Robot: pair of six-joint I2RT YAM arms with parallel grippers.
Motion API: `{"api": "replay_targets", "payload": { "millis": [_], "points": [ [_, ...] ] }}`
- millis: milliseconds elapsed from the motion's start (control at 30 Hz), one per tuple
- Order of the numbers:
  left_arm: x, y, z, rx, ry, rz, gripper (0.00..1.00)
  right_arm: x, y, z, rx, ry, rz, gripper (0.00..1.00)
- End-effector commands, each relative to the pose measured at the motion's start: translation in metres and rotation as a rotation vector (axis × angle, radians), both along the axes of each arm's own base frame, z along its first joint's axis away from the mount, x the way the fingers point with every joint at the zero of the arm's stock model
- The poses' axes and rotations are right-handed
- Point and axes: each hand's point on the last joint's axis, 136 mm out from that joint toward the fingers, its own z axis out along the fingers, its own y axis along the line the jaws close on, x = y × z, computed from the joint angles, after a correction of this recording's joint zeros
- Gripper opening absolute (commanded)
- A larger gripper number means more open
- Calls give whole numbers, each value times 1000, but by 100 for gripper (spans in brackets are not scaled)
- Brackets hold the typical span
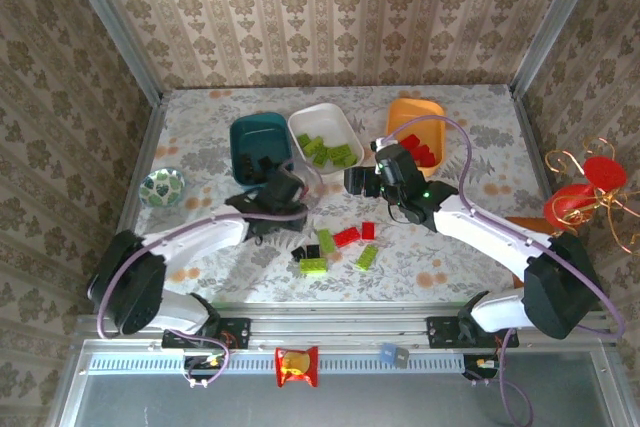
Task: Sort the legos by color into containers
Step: Pick up the lego from the middle-left of the table, then place the lego in the container.
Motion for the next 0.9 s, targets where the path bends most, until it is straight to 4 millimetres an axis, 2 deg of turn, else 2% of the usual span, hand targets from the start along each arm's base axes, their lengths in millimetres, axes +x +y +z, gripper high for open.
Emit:
{"api": "replay_targets", "payload": {
  "millis": [0,67,167,200,300,433,533,633,767,867],
  "points": [
    [46,27,65,-76,-176,129,24,-2,-5,2,12,-13,-26,83],
    [76,47,85,-87,-253,220,24,-3,-5,-1,12,-5,-32,83],
    [112,72,88,-85,-261,330,24,-5,-6,-5,15,6,-34,83],
    [125,83,84,-87,-258,368,24,-6,-7,-7,14,12,-34,83],
    [151,96,72,-77,-242,416,24,-11,-8,-8,16,22,-24,83],
    [173,99,49,-14,-204,425,24,-21,-9,-15,25,46,-10,83],
    [181,100,35,2,-172,431,30,-28,-9,-21,32,64,-7,83],
    [185,96,36,-19,-161,429,44,-33,-8,-28,29,85,-6,84],
    [179,82,65,-86,-214,395,66,-39,-9,-41,3,132,-16,84],
    [163,64,90,-115,-258,339,76,-44,-12,-54,-28,168,-30,83]
  ]
}}
